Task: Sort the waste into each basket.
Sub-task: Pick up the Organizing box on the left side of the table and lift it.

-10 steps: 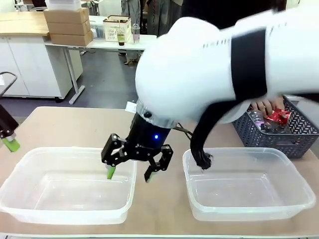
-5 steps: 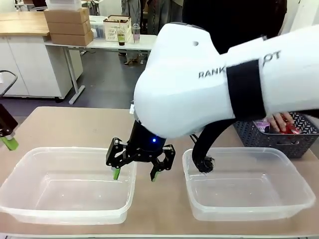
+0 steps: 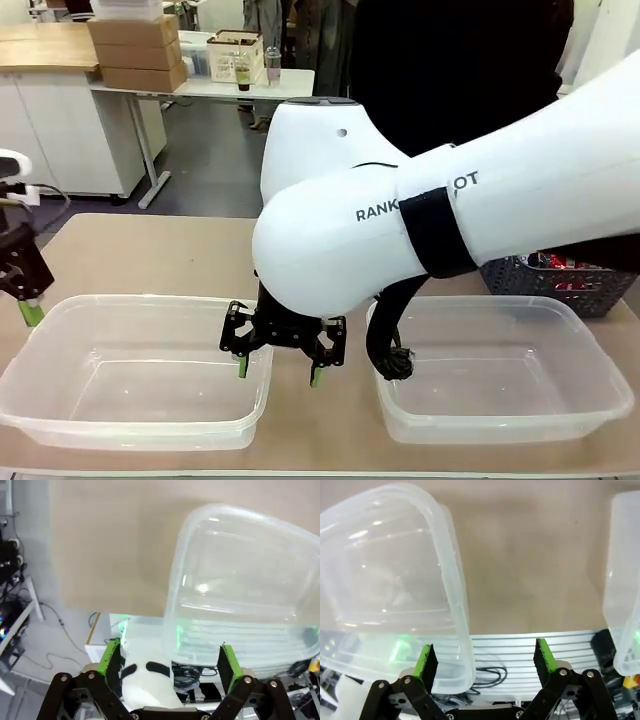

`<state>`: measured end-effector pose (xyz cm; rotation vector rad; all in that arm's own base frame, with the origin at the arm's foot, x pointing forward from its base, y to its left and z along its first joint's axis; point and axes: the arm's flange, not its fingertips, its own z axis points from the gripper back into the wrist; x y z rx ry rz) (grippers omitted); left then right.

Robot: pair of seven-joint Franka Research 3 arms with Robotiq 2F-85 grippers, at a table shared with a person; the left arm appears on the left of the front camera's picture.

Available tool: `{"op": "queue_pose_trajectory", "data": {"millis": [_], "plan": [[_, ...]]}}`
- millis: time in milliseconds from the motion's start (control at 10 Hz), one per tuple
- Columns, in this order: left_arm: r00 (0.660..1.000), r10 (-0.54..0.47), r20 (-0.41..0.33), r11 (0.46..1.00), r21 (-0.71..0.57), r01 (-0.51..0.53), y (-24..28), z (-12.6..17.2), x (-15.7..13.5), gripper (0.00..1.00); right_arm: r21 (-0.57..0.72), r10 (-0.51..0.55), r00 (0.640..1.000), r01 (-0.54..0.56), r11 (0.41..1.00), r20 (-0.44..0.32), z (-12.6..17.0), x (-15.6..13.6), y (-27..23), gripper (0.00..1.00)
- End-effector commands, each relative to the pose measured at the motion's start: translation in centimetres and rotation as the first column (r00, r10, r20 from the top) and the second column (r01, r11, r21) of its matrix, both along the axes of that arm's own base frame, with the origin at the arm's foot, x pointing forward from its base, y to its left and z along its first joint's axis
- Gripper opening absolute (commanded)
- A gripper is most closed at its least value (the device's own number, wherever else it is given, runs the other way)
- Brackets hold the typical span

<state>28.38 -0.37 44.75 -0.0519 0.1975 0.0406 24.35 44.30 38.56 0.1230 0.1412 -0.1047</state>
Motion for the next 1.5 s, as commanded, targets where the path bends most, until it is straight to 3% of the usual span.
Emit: {"op": "queue_pose_trajectory", "data": {"millis": [0, 100, 200, 300, 400, 500, 700, 800, 1100, 1400], "plan": [[1.0, 0.003, -0.001, 1.0, 0.011, -0.003, 0.3, -8.7, -3.7, 1.0, -0.018, -0.068, 0.997, 0.069, 0.997, 0.019, 0.4, 0.7, 2.0, 1.0], [0.999, 0.03, 0.02, 0.999, -0.037, -0.03, 0.4, -9.8, -3.2, 1.0, -0.02, -0.072, 0.994, 0.074, 0.997, 0.08, 0.5, 1.0, 1.8, 1.0], [1.0, -0.003, -0.018, 1.0, 0.006, 0.003, 0.2, -1.5, 1.2, 1.0, -0.001, -0.021, 1.0, 0.021, 1.0, -0.008, -0.1, 0.5, 0.4, 1.0], [1.0, -0.003, -0.018, 1.0, 0.006, 0.003, 0.2, -1.5, 1.2, 1.0, -0.001, -0.021, 1.0, 0.021, 1.0, -0.008, -0.1, 0.5, 0.4, 1.0], [1.0, -0.002, -0.025, 1.0, -0.006, 0.002, 0.4, -3.3, 2.8, 1.0, -0.003, -0.037, 0.999, 0.037, 0.999, 0.01, 0.2, 1.0, 0.6, 1.0], [0.998, 0.048, 0.039, 0.992, 0.116, -0.052, 0.2, -3.8, 2.8, 1.0, -0.057, -0.073, 0.997, 0.074, 0.996, 0.028, -0.2, 1.3, 1.3, 1.0], [0.997, 0.075, 0.002, 0.996, 0.047, -0.075, 0.1, -8.1, 2.4, 1.0, -0.007, -0.055, 0.998, 0.055, 0.998, 0.012, -1.4, 2.1, 2.3, 1.0], [0.996, 0.088, -0.033, 0.993, 0.076, -0.086, -0.1, -10.0, 2.3, 1.0, -0.002, -0.064, 0.998, 0.063, 0.998, -0.017, -2.1, 2.4, 2.5, 1.0], [0.993, 0.108, -0.043, 0.993, 0.058, -0.105, 0.7, -10.6, 2.4, 1.0, -0.032, -0.101, 0.995, 0.101, 0.994, 0.008, -2.1, 2.9, 2.8, 1.0], [0.991, 0.111, -0.068, 0.994, 0.03, -0.109, 0.6, -11.1, 2.3, 1.0, -0.032, -0.068, 0.998, 0.068, 0.997, 0.013, -2.3, 2.7, 2.6, 1.0]]}}
